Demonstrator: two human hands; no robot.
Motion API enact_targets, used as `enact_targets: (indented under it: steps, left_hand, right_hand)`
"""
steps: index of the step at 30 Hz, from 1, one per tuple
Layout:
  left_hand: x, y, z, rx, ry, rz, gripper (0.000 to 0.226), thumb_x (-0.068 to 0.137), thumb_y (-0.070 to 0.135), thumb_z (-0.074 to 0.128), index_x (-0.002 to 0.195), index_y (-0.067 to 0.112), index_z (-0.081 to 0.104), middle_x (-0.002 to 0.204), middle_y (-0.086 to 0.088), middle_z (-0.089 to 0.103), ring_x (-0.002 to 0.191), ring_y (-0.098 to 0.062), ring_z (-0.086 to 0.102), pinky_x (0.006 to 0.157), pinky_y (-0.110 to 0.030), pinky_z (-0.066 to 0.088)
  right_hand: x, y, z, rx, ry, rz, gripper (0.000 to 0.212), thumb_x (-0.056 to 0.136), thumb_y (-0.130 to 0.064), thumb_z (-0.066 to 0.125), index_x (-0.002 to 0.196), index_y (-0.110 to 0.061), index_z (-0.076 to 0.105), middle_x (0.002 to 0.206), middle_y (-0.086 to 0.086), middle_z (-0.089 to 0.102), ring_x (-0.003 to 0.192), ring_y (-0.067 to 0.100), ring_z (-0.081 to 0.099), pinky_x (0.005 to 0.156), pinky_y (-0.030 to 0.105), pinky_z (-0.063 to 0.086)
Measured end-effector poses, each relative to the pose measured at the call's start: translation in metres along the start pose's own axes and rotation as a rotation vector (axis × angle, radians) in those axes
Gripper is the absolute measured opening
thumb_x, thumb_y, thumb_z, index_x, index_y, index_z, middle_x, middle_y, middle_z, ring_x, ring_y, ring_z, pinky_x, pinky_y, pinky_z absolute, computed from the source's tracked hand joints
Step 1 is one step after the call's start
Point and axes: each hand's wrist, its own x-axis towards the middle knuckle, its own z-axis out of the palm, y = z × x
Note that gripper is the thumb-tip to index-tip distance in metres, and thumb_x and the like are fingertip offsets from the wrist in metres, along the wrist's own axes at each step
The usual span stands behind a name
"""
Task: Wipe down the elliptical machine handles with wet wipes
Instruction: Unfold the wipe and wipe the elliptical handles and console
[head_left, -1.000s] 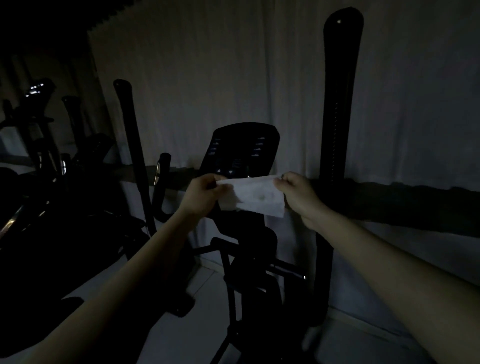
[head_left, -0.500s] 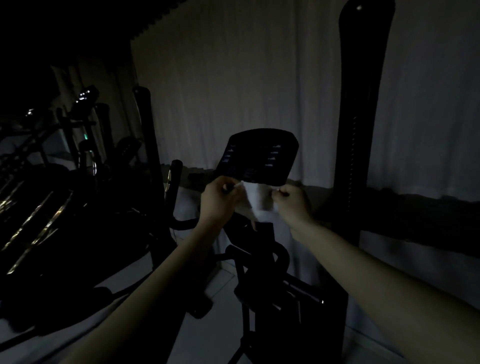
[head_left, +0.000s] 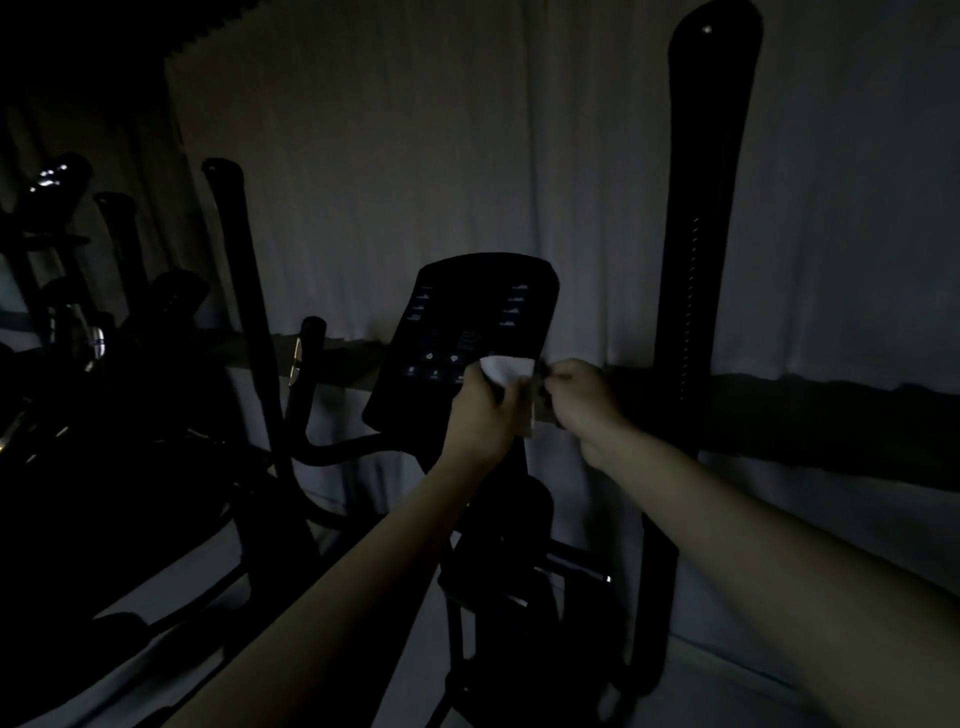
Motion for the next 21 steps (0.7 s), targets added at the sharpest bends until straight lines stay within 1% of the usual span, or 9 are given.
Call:
enact_targets:
  steps: [2,4,6,8,10,11,14,18,21]
  left_hand:
    - [0.008,0.004,0.001,0.023,-0.001,0.015,0.043,0.096,0.037,0.057,0.118,0.002,0.046,0.102,-0.007,0.062,0.089,-0.021,0.063,0.062,-0.026,0.046]
    - [0.013,0.009,0.001,0.075,-0.002,-0.011,0.042,0.098,0.033,0.055,0.118,-0.002,0.042,0.098,-0.007,0.057,0.083,-0.02,0.058,0.064,-0.028,0.044]
    - [0.01,0.009,0.004,0.095,0.004,-0.004,0.038,0.099,0.031,0.054,0.117,0.001,0.04,0.095,-0.008,0.057,0.073,-0.014,0.056,0.056,-0.027,0.043]
    - [-0.004,-0.002,0.01,0.099,0.009,-0.012,0.037,0.098,0.032,0.054,0.118,0.005,0.039,0.094,-0.005,0.058,0.069,-0.006,0.053,0.052,-0.018,0.039]
    - [-0.018,-0.014,0.016,0.116,0.019,-0.038,0.038,0.098,0.032,0.055,0.119,0.005,0.039,0.095,-0.002,0.056,0.069,-0.001,0.051,0.05,-0.013,0.035]
    - [-0.022,-0.018,0.017,0.133,0.02,-0.042,0.038,0.097,0.032,0.056,0.118,0.005,0.04,0.095,-0.001,0.056,0.069,-0.001,0.051,0.048,-0.011,0.034]
    - [-0.011,-0.01,0.012,0.165,0.026,-0.038,0.036,0.097,0.029,0.056,0.115,-0.001,0.044,0.095,-0.001,0.052,0.078,-0.013,0.056,0.049,-0.011,0.038]
    - [0.015,0.006,0.005,0.142,0.016,-0.007,0.023,0.099,0.02,0.054,0.1,0.001,0.041,0.078,0.004,0.051,0.066,-0.007,0.05,0.045,-0.004,0.038]
    - [0.008,-0.007,0.007,0.144,-0.032,-0.017,0.03,0.098,0.027,0.053,0.112,0.002,0.043,0.092,0.0,0.058,0.075,-0.004,0.055,0.052,-0.005,0.041]
  right_hand:
    - [-0.005,-0.003,-0.006,0.008,0.032,0.005,0.026,0.096,-0.014,0.039,0.079,-0.013,0.059,0.091,0.015,0.066,0.088,0.031,0.063,0.08,0.04,0.053]
    - [-0.003,-0.006,-0.014,0.039,0.074,0.01,0.026,0.1,-0.019,0.036,0.098,-0.009,0.061,0.091,0.01,0.059,0.084,0.026,0.056,0.077,0.032,0.046]
    - [0.001,-0.008,-0.021,0.087,0.096,0.028,0.028,0.101,-0.024,0.035,0.113,-0.011,0.058,0.091,0.004,0.056,0.082,0.021,0.054,0.08,0.033,0.047]
    - [0.003,-0.006,-0.021,0.086,0.093,0.018,0.027,0.101,-0.024,0.035,0.113,-0.012,0.056,0.086,0.0,0.055,0.077,0.018,0.052,0.08,0.033,0.048]
    - [0.0,0.002,-0.019,0.026,0.062,-0.028,0.025,0.101,-0.023,0.036,0.11,-0.011,0.057,0.089,0.003,0.057,0.081,0.02,0.055,0.077,0.032,0.046]
    - [-0.003,0.005,-0.016,-0.021,0.038,-0.051,0.025,0.101,-0.023,0.037,0.111,-0.011,0.057,0.093,0.005,0.058,0.087,0.024,0.057,0.08,0.033,0.047]
    - [-0.008,0.013,-0.015,-0.157,-0.049,-0.108,0.025,0.102,-0.022,0.035,0.114,-0.009,0.054,0.107,0.014,0.06,0.099,0.032,0.059,0.089,0.042,0.048]
    - [-0.007,0.011,-0.019,-0.312,-0.071,-0.277,0.021,0.102,-0.02,0.036,0.111,-0.009,0.052,0.109,0.014,0.06,0.094,0.03,0.058,0.083,0.044,0.049]
    - [-0.008,0.008,-0.021,-0.436,-0.065,-0.382,0.025,0.102,-0.022,0.035,0.119,-0.011,0.05,0.122,0.011,0.053,0.102,0.027,0.054,0.088,0.043,0.049]
